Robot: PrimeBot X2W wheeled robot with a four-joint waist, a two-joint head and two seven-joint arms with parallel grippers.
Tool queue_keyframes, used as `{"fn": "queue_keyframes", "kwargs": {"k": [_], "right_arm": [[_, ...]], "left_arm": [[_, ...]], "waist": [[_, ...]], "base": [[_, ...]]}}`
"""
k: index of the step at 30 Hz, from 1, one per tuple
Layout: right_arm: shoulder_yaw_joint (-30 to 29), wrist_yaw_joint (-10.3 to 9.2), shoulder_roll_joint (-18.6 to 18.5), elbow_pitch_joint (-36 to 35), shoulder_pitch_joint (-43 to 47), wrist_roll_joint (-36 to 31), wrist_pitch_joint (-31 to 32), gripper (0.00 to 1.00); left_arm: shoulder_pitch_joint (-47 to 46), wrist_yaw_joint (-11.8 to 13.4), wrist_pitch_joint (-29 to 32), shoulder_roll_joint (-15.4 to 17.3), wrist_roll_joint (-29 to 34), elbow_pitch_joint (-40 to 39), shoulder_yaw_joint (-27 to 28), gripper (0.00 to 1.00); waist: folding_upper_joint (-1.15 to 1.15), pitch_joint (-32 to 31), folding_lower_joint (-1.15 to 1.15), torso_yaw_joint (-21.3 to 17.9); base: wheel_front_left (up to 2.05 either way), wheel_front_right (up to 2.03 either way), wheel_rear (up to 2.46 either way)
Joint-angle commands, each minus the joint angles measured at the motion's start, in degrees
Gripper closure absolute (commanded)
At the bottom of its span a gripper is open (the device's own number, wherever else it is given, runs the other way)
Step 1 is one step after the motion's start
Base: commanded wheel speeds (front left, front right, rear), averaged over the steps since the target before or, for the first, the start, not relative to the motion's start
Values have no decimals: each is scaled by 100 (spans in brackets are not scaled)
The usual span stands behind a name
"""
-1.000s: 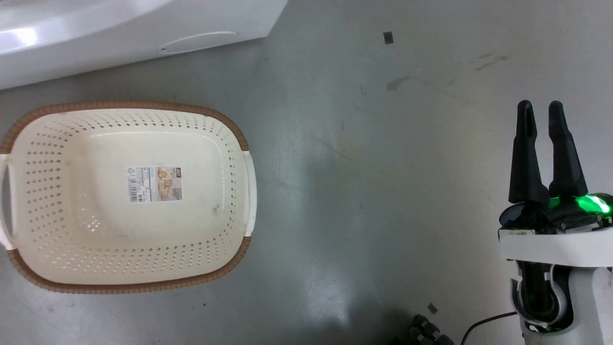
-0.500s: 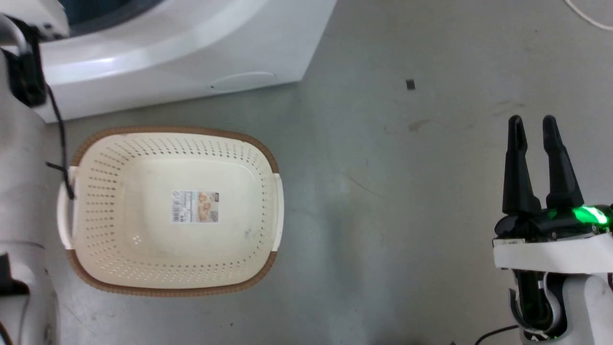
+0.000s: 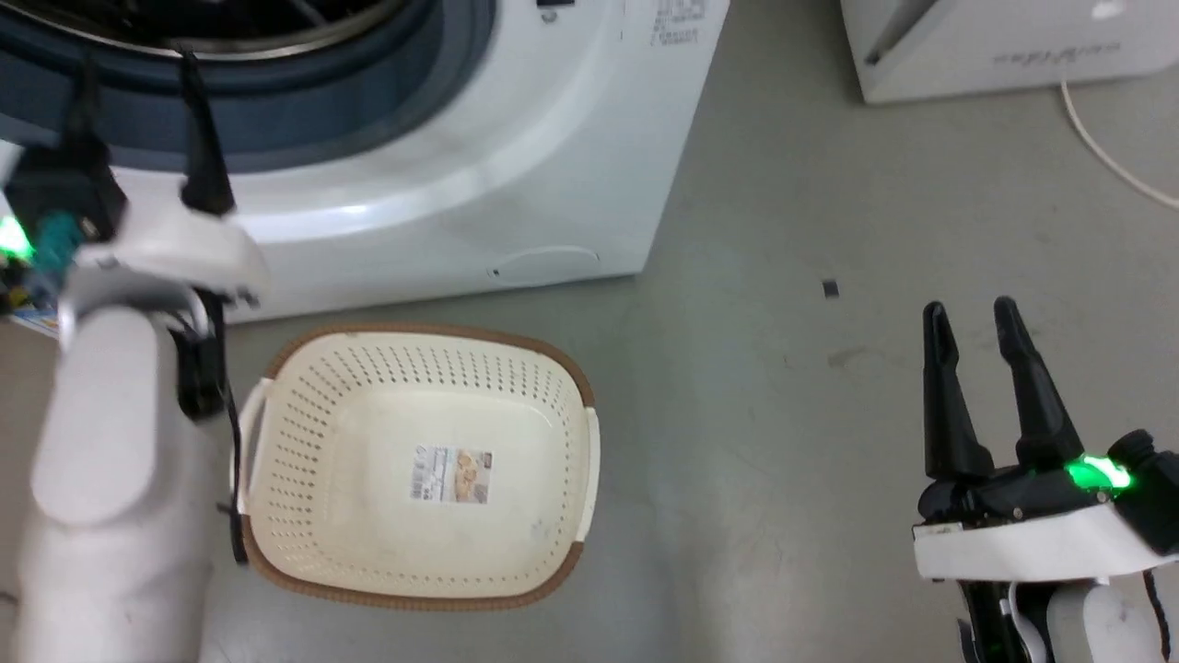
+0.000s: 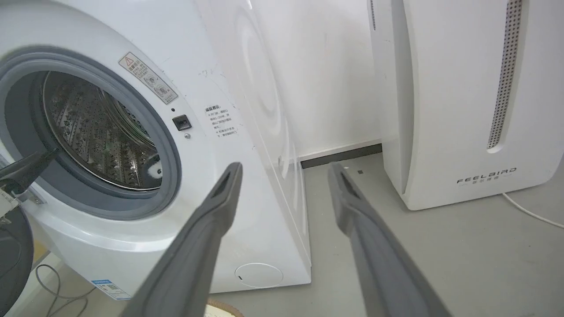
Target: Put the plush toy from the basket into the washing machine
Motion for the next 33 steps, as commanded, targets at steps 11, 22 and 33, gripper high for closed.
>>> {"fn": "queue_keyframes", "kwargs": {"k": [11,22,33], "right_arm": [[52,-4,1,-158,444,-998,-25,0],[-224,-4,1,-104,845,-1316,-25,0],[-342,-4,1,88,1302,-1341,-25,0]], "left_arm": [[2190,172,-29,-618,426,-1236,-57,0],[3880,271,-29,-1056,558,-2360,-56,0],[4770,180,-29,-1199,579,-2653,-97,0]], "waist": [[0,-1143,0,409],[0,-1856,0,681],[0,-2338,0,981]], "base": [[0,0,0],[0,0,0],[0,0,0]]}}
